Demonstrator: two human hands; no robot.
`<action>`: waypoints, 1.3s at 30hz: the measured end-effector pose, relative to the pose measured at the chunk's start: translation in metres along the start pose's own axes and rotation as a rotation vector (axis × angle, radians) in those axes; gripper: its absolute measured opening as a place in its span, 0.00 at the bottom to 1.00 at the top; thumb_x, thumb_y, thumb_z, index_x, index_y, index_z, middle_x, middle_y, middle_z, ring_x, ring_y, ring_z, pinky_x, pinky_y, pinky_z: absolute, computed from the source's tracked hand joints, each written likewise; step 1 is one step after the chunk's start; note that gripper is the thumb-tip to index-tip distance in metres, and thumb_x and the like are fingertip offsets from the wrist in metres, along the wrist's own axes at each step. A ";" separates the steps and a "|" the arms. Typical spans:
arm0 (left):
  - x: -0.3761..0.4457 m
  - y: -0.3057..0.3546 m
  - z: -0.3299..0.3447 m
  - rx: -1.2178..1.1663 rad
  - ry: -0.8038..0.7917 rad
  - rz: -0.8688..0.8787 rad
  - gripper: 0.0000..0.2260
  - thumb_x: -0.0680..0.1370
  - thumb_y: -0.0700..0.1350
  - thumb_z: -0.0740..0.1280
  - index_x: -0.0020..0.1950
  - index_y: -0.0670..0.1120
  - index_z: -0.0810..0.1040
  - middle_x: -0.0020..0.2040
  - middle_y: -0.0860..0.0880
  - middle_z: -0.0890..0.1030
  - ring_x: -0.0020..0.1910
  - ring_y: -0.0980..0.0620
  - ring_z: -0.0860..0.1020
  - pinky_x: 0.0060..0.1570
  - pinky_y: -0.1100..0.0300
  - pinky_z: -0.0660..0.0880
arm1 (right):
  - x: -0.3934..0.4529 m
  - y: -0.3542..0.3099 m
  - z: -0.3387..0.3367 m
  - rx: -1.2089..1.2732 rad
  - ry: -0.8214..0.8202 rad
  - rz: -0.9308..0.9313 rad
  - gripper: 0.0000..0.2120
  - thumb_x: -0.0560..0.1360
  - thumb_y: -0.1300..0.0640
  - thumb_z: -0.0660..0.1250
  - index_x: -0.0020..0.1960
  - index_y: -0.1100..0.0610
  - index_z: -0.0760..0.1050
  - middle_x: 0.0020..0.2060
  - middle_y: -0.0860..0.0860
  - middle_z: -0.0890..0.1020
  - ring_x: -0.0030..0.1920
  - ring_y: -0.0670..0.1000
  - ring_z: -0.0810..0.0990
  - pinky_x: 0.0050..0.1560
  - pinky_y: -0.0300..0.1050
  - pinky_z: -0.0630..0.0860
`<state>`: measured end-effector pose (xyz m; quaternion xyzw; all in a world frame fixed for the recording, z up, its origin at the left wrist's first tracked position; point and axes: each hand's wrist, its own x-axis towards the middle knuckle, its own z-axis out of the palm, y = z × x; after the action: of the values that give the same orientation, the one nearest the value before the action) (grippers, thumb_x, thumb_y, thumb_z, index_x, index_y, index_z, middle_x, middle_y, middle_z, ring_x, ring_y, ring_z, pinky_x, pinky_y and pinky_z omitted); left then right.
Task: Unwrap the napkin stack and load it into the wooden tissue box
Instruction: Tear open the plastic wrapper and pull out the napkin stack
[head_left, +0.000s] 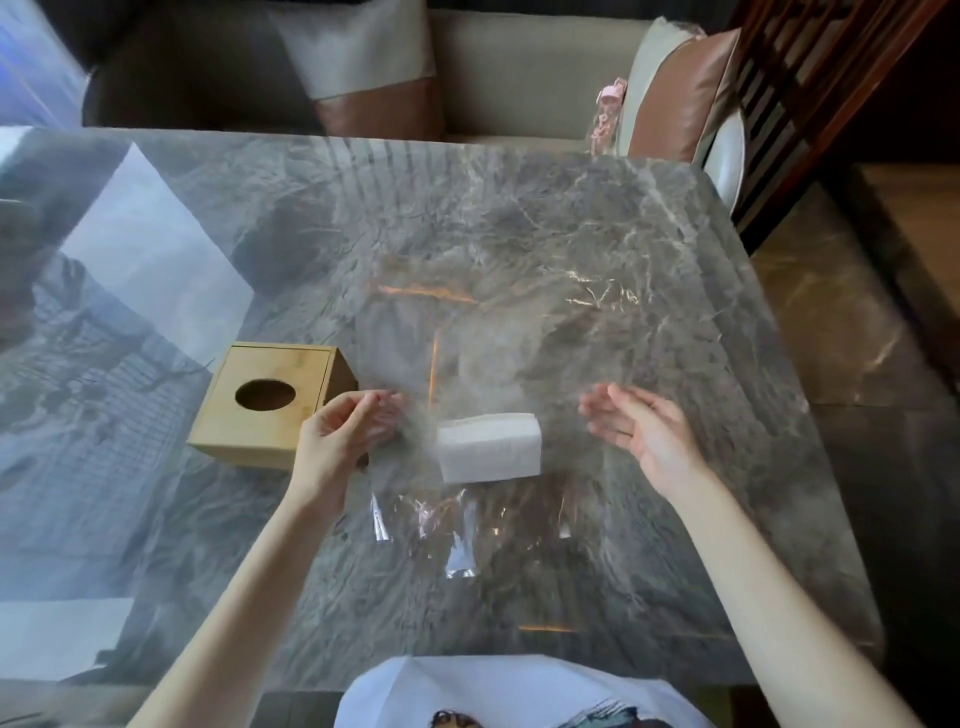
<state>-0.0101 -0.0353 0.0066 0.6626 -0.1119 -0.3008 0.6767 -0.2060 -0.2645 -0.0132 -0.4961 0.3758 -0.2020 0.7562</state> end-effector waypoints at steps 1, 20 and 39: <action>0.000 0.000 -0.002 0.008 0.000 0.004 0.08 0.77 0.43 0.62 0.43 0.45 0.81 0.37 0.53 0.85 0.36 0.58 0.81 0.35 0.68 0.78 | 0.001 -0.002 -0.002 -0.008 0.013 -0.004 0.07 0.69 0.55 0.67 0.44 0.57 0.80 0.38 0.52 0.87 0.40 0.50 0.85 0.41 0.42 0.82; 0.037 -0.042 0.005 0.213 0.124 -0.202 0.13 0.76 0.37 0.64 0.60 0.36 0.74 0.42 0.44 0.80 0.39 0.52 0.80 0.42 0.64 0.77 | 0.028 0.018 0.013 -0.111 0.191 0.177 0.08 0.74 0.63 0.64 0.53 0.61 0.75 0.48 0.56 0.79 0.46 0.52 0.79 0.43 0.37 0.76; -0.002 -0.056 0.001 -0.087 0.104 -0.193 0.05 0.76 0.40 0.65 0.46 0.41 0.80 0.36 0.47 0.85 0.36 0.55 0.82 0.35 0.68 0.77 | -0.009 0.024 -0.004 -0.055 0.147 0.039 0.06 0.73 0.63 0.65 0.46 0.56 0.80 0.39 0.51 0.86 0.41 0.48 0.85 0.40 0.38 0.81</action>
<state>-0.0264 -0.0316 -0.0464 0.6549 0.0010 -0.3342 0.6778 -0.2164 -0.2503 -0.0327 -0.4932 0.4455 -0.2127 0.7163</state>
